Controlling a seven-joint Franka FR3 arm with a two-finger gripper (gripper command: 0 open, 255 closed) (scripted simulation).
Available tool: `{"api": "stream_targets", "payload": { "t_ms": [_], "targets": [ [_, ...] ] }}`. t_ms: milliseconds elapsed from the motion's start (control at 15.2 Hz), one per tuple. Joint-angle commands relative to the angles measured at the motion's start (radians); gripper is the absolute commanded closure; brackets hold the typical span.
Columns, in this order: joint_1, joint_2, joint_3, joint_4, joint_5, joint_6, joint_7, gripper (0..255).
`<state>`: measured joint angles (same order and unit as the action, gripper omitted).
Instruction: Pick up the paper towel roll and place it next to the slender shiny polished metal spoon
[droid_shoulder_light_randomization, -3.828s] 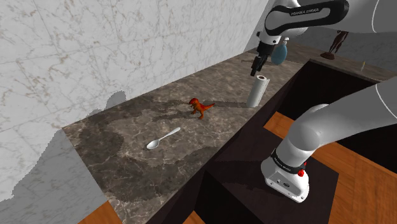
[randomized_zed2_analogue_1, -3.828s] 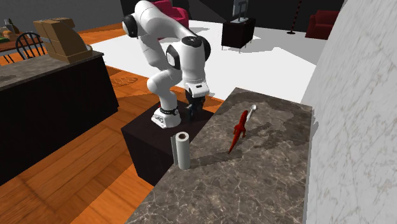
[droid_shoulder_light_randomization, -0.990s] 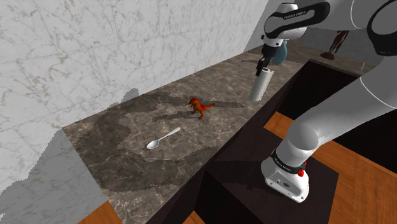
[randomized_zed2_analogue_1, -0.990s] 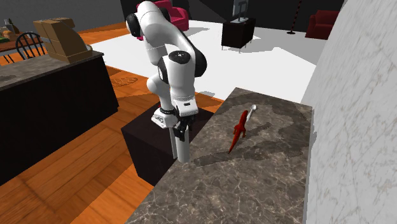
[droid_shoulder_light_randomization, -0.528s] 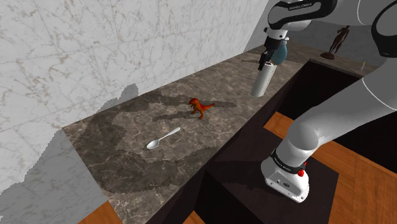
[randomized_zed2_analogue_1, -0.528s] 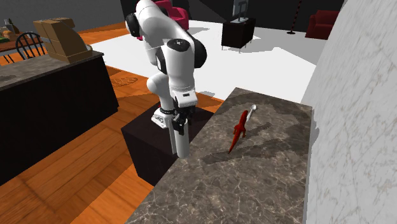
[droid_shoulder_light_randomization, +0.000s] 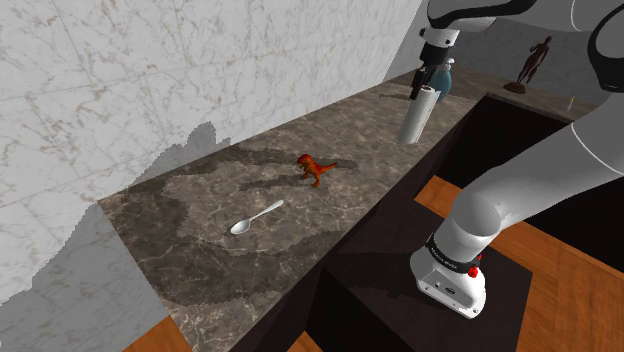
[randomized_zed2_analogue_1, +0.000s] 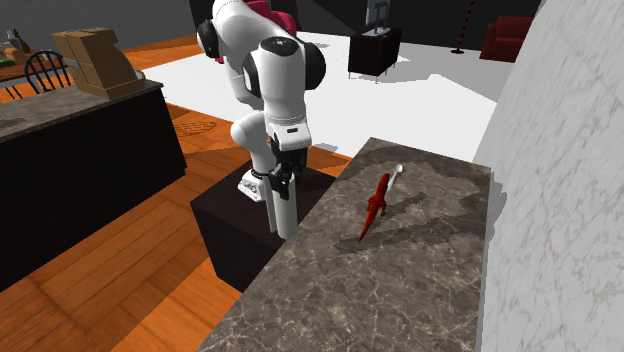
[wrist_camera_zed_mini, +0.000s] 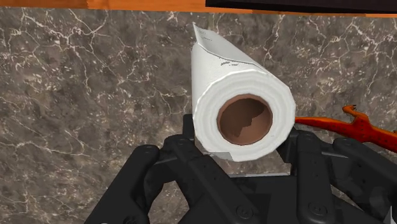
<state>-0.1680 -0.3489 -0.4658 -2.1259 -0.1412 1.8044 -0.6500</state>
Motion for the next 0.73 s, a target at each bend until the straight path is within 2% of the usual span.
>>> {"api": "stream_targets", "payload": {
  "t_ms": [0, 660],
  "targets": [
    [0.001, 0.003, 0.001, 0.030, 0.003, -0.027, -0.002, 255],
    [0.008, 0.014, 0.011, 0.173, 0.013, -0.160, -0.007, 255]
  ]
}}
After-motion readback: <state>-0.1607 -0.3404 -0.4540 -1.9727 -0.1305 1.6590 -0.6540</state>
